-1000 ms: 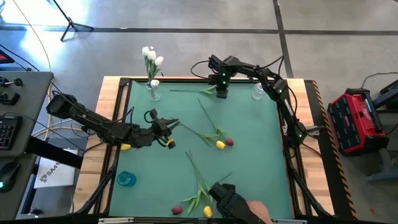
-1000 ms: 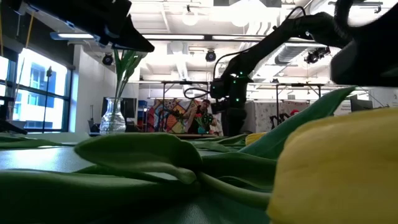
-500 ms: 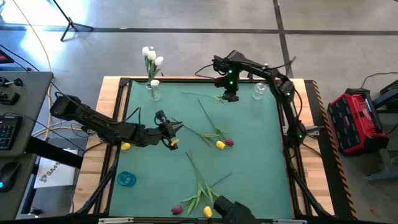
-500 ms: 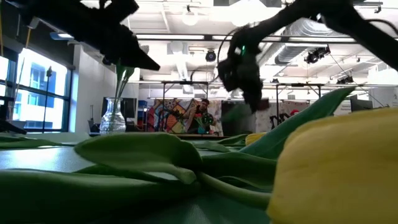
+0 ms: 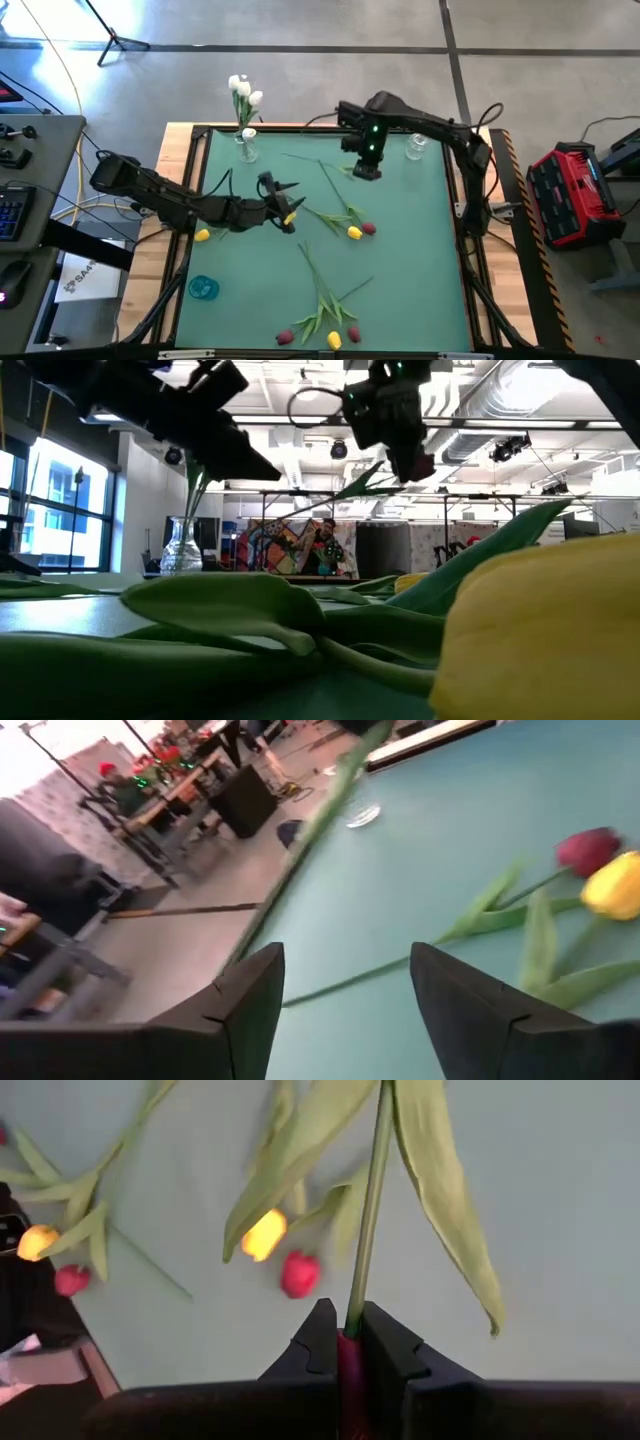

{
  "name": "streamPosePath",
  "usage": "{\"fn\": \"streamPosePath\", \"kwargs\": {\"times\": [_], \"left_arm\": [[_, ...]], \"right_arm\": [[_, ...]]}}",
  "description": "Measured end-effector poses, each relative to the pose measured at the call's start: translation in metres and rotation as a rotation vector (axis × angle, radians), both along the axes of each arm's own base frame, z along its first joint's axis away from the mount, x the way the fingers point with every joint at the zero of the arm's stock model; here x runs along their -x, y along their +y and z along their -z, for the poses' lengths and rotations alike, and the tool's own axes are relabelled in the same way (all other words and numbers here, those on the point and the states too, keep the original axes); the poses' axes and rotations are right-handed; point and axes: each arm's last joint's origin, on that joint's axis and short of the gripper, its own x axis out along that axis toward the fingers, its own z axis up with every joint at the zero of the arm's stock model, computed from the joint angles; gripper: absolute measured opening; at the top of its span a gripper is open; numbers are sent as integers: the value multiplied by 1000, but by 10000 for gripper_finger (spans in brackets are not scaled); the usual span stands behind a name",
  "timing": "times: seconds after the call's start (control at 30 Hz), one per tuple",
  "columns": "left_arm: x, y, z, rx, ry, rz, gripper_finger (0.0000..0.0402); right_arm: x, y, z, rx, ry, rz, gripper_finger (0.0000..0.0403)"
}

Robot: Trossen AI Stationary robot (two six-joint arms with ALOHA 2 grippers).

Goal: Sort flowers into vase by color
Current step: Put the red flower into the right transparent vase

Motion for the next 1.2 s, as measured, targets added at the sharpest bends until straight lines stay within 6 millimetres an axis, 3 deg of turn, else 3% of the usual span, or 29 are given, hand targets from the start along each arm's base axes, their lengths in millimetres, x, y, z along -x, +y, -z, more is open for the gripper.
{"fn": "streamPosePath", "kwargs": {"times": [0.3, 0.47, 0.7, 1.2], "left_arm": [[-5, 9, 0, -70, 78, 7, 208], [-6, 13, 4, -18, 110, 112, 191], [-8, 9, 4, 15, 105, 229, 156], [-9, 15, 5, 56, 97, 243, 144]], "right_arm": [[-20, 60, -1, -5, 15, -123, 3], [-24, 80, -1, -5, 15, -178, 3], [-25, 87, -1, -2, 14, -201, 3], [-27, 86, -1, 7, -11, -203, 3]]}}
